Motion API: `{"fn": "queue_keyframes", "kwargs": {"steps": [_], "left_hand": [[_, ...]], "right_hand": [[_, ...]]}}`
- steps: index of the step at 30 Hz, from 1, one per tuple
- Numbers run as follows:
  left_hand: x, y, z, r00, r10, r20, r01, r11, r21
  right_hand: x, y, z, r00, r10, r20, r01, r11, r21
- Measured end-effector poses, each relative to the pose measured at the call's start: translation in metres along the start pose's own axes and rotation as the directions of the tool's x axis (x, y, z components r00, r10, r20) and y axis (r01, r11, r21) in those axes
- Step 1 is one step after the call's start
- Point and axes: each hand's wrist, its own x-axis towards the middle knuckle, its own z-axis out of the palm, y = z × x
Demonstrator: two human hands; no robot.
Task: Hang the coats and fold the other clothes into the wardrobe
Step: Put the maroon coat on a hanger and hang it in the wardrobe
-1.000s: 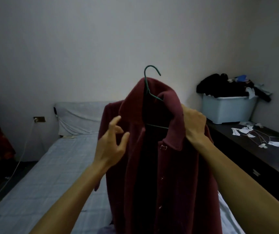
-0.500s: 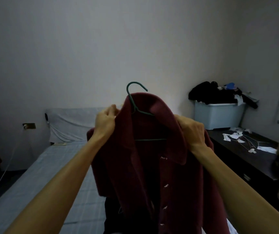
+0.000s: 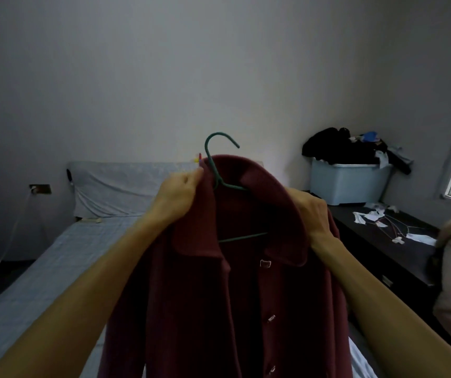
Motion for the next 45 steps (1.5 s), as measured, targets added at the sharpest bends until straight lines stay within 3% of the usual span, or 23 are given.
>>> {"fn": "queue_keyframes", "kwargs": {"steps": [2, 4, 7, 9, 12, 14, 17, 21, 28, 31, 34, 38, 39, 42, 43, 45], "left_hand": [[0.011, 0.001, -0.010, 0.973, -0.225, 0.056, 0.232, 0.947, -0.221], [0.015, -0.002, -0.017, 0.977, -0.201, 0.073, 0.212, 0.949, -0.234], [0.007, -0.010, -0.028, 0.982, -0.169, -0.086, 0.126, 0.922, -0.366], [-0.006, -0.022, -0.031, 0.983, -0.033, -0.182, -0.014, 0.968, -0.251], [-0.035, -0.042, -0.026, 0.985, 0.166, 0.049, -0.169, 0.984, 0.050], [-0.041, -0.056, -0.015, 0.974, 0.180, 0.137, -0.198, 0.971, 0.133], [-0.026, -0.069, -0.004, 0.982, 0.125, 0.141, -0.147, 0.976, 0.161], [-0.020, -0.088, -0.009, 0.980, 0.082, 0.178, -0.121, 0.969, 0.214], [-0.033, -0.094, -0.002, 0.997, 0.061, 0.045, -0.072, 0.951, 0.301], [-0.031, -0.083, 0.004, 0.991, 0.105, -0.085, -0.076, 0.954, 0.291], [-0.027, -0.073, 0.008, 0.982, 0.144, -0.119, -0.104, 0.950, 0.293], [-0.027, -0.068, 0.011, 0.983, 0.134, -0.124, -0.095, 0.956, 0.276], [-0.028, -0.065, 0.012, 0.983, 0.135, -0.126, -0.096, 0.957, 0.275], [-0.031, -0.054, 0.013, 0.978, 0.169, -0.126, -0.131, 0.955, 0.264], [-0.032, -0.050, 0.012, 0.974, 0.187, -0.129, -0.150, 0.955, 0.255], [-0.034, -0.046, 0.010, 0.968, 0.209, -0.140, -0.169, 0.953, 0.252]], "right_hand": [[0.000, -0.006, -0.001, 1.000, 0.006, -0.021, -0.006, 1.000, 0.019], [0.003, -0.010, -0.002, 1.000, 0.008, -0.030, -0.007, 1.000, 0.013], [0.009, -0.014, -0.003, 1.000, 0.029, -0.006, -0.029, 0.999, -0.024], [0.009, -0.017, -0.004, 0.998, 0.045, 0.041, -0.043, 0.998, -0.045], [0.008, -0.023, -0.003, 0.992, 0.092, 0.090, -0.093, 0.996, 0.014], [0.008, -0.029, 0.001, 0.983, 0.125, 0.131, -0.134, 0.989, 0.066], [0.009, -0.042, 0.007, 0.971, 0.135, 0.197, -0.155, 0.984, 0.086], [0.005, -0.046, 0.003, 0.978, 0.123, 0.170, -0.145, 0.982, 0.119], [0.000, -0.039, -0.002, 0.965, 0.181, 0.188, -0.207, 0.970, 0.127], [-0.001, -0.024, -0.004, 0.889, 0.282, 0.361, -0.368, 0.909, 0.195], [0.004, -0.019, -0.019, 0.811, 0.306, 0.498, -0.504, 0.799, 0.329], [0.022, -0.026, -0.040, 0.749, 0.471, 0.465, -0.662, 0.503, 0.556], [0.027, -0.031, -0.042, 0.761, 0.452, 0.465, -0.649, 0.530, 0.546], [0.037, -0.045, -0.030, 0.807, 0.335, 0.486, -0.534, 0.765, 0.359], [0.039, -0.046, -0.022, 0.805, 0.340, 0.487, -0.516, 0.806, 0.290], [0.043, -0.045, -0.009, 0.760, 0.424, 0.492, -0.576, 0.791, 0.208]]}}
